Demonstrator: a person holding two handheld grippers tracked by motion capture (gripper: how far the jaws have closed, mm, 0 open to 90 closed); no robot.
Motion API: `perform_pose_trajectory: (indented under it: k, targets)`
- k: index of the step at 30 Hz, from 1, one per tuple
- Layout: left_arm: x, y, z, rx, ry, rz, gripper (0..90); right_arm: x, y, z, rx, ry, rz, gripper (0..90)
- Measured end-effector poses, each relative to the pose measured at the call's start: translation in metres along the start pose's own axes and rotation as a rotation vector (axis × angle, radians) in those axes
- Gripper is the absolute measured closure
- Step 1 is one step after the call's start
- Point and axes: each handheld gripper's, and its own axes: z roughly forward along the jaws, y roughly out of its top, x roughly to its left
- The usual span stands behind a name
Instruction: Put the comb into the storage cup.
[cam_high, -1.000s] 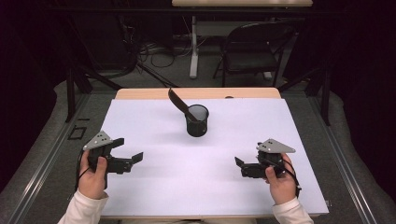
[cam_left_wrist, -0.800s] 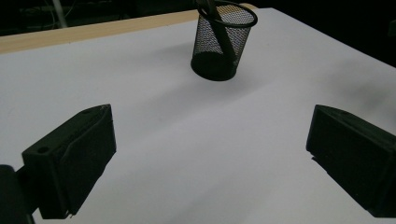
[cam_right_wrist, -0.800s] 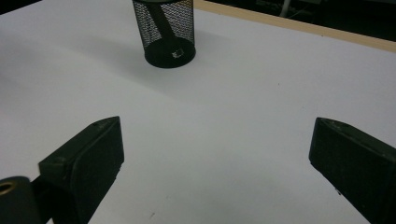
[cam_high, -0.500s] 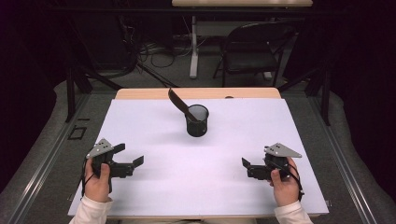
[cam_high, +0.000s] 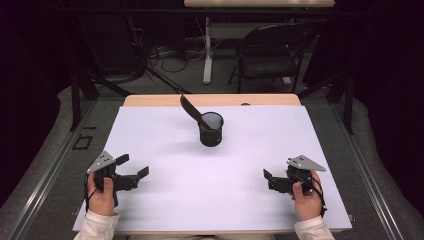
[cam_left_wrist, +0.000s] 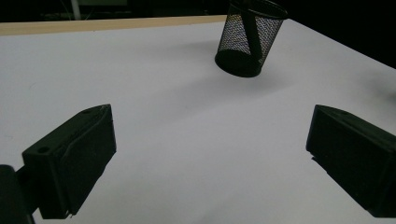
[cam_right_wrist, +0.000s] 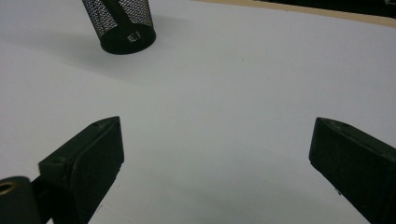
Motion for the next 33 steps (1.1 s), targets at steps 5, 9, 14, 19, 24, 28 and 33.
perform_pose_trajectory:
  k: [5,9,14,19,24,28,33]
  targets:
    - [0.003,-0.003,-0.001,0.001,0.034,0.015,1.8,-0.002,-0.005,0.003,0.006,-0.005,0.002,3.0]
    - [0.005,-0.005,-0.001,-0.008,0.035,0.006,1.8,-0.003,-0.008,0.006,0.016,-0.012,0.0,3.0]
    - [0.008,-0.008,-0.001,0.001,0.049,0.002,1.8,-0.006,-0.01,0.008,0.024,-0.022,-0.004,3.0]
    - [0.01,-0.009,-0.001,-0.003,0.055,-0.006,1.8,-0.006,-0.011,0.009,0.023,-0.02,-0.005,3.0]
    - [0.013,-0.011,-0.001,-0.002,0.063,-0.015,1.8,-0.006,-0.012,0.011,0.028,-0.021,-0.011,3.0]
    - [0.015,-0.012,-0.001,-0.002,0.067,-0.024,1.8,-0.006,-0.012,0.011,0.031,-0.022,-0.014,3.0]
    - [0.016,-0.012,-0.002,0.0,0.069,-0.034,1.8,-0.006,-0.012,0.012,0.036,-0.019,-0.012,3.0]
